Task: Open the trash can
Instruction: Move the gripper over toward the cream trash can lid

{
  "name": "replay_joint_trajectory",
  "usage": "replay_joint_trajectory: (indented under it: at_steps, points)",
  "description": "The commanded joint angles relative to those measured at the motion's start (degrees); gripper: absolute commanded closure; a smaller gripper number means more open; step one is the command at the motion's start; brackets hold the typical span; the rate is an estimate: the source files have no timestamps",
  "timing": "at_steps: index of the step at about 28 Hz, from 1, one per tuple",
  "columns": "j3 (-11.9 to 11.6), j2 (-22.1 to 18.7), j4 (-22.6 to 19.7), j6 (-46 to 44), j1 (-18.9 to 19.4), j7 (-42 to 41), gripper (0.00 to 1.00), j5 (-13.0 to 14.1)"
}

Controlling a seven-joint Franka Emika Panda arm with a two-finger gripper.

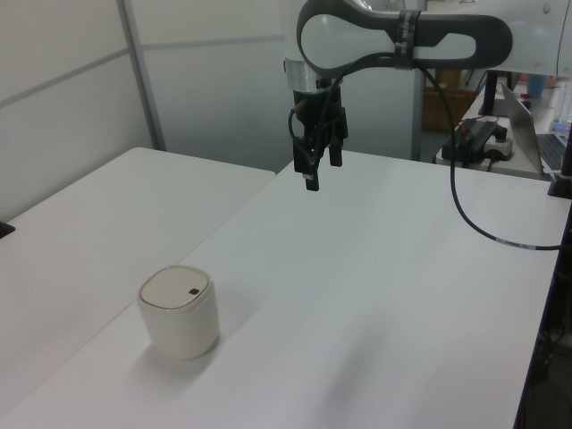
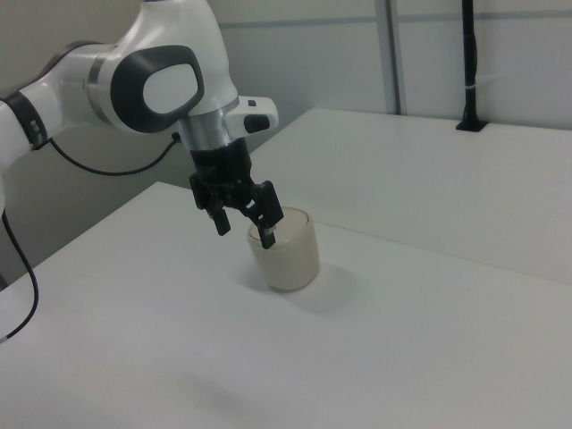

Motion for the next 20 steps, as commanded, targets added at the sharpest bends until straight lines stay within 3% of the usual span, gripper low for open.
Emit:
replay_joint_trajectory:
  at_steps: [1,4,6,8,9,10,12,20]
  points:
    - [0.01,-0.76,0.08,-1.36,0.11,1.26,0.0,-0.86]
    - [0.01,-0.85,0.08,-1.8,0.02,0.31,0.0,-1.03]
    - [0.0,-1.02,-0.09,-1.98,0.02,-0.66,0.17,-1.12]
    - [-0.17,-1.02,-0.1,-2.07,-0.07,-2.76,0.4,-0.95]
    - [-0.26,-0.85,-0.01,-1.98,-0.24,-3.21,0.57,-0.95]
    - [-0.43,-0.59,-0.01,-1.54,-0.24,-3.3,0.85,-0.77]
    - [-0.43,-0.58,-0.01,-1.45,-0.24,-3.3,1.0,-0.6]
    - [-0.43,-0.41,-0.01,-1.28,-0.33,-3.3,1.0,-0.33]
